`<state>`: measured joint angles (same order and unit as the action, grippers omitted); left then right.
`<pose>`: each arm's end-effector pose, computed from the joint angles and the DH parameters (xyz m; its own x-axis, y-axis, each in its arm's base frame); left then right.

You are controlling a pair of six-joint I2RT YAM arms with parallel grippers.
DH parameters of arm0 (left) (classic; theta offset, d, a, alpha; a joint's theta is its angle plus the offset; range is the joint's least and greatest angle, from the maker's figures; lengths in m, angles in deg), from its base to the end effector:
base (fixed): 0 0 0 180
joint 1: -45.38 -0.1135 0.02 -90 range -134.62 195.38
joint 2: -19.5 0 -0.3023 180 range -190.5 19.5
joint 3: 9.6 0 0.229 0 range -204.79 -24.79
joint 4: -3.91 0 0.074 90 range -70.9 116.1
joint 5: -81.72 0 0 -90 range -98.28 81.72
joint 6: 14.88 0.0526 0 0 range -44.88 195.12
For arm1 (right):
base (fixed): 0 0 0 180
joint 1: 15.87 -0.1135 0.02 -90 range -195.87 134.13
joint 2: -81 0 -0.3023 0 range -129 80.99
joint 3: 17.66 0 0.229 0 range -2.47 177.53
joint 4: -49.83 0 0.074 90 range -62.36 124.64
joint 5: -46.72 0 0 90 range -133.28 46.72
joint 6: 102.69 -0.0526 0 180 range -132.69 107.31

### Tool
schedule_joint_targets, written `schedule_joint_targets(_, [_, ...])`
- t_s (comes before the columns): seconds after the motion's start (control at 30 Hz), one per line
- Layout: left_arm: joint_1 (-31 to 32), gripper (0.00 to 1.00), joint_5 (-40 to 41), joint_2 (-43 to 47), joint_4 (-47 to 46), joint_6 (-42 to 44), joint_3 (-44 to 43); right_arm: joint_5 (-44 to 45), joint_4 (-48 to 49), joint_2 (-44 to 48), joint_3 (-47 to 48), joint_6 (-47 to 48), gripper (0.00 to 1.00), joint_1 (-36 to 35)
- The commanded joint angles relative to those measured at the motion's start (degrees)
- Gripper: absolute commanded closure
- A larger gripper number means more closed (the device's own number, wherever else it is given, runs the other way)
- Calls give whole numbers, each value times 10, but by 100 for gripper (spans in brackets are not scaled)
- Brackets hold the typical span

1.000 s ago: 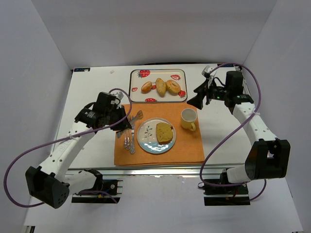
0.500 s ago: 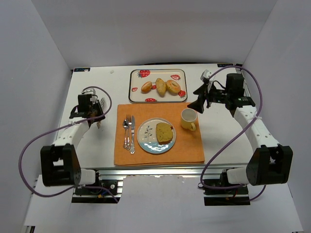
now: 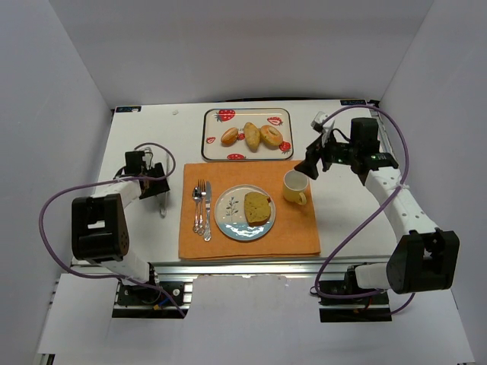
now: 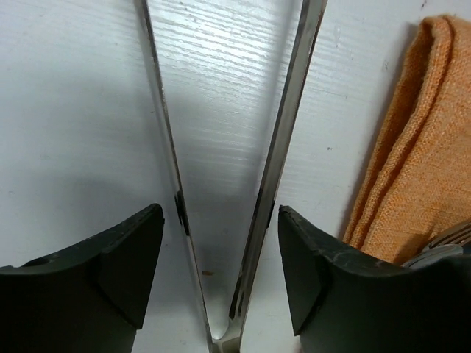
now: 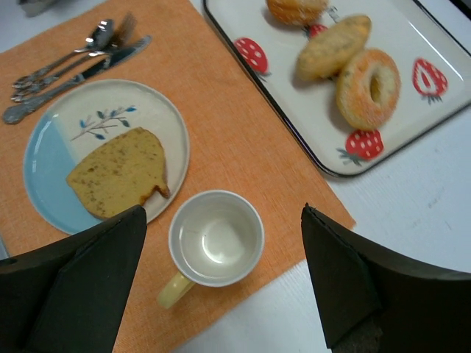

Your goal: Place the bread

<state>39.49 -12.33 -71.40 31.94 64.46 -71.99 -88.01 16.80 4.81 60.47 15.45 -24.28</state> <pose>0.2945 0.0266 0.2009 -0.8038 -0.2684 -0.5309 -0.2160 0.9632 -0.1599 0.2637 0.0764 0.3573 -0.1203 -0.3565 -0.9265 -0.8583 0.5064 -0.0834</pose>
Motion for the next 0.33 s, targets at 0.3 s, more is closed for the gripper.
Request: schedule_joint_targets(0.3, [-11, 2, 1, 190, 19, -66, 2, 293, 5, -30, 90, -180, 11, -44])
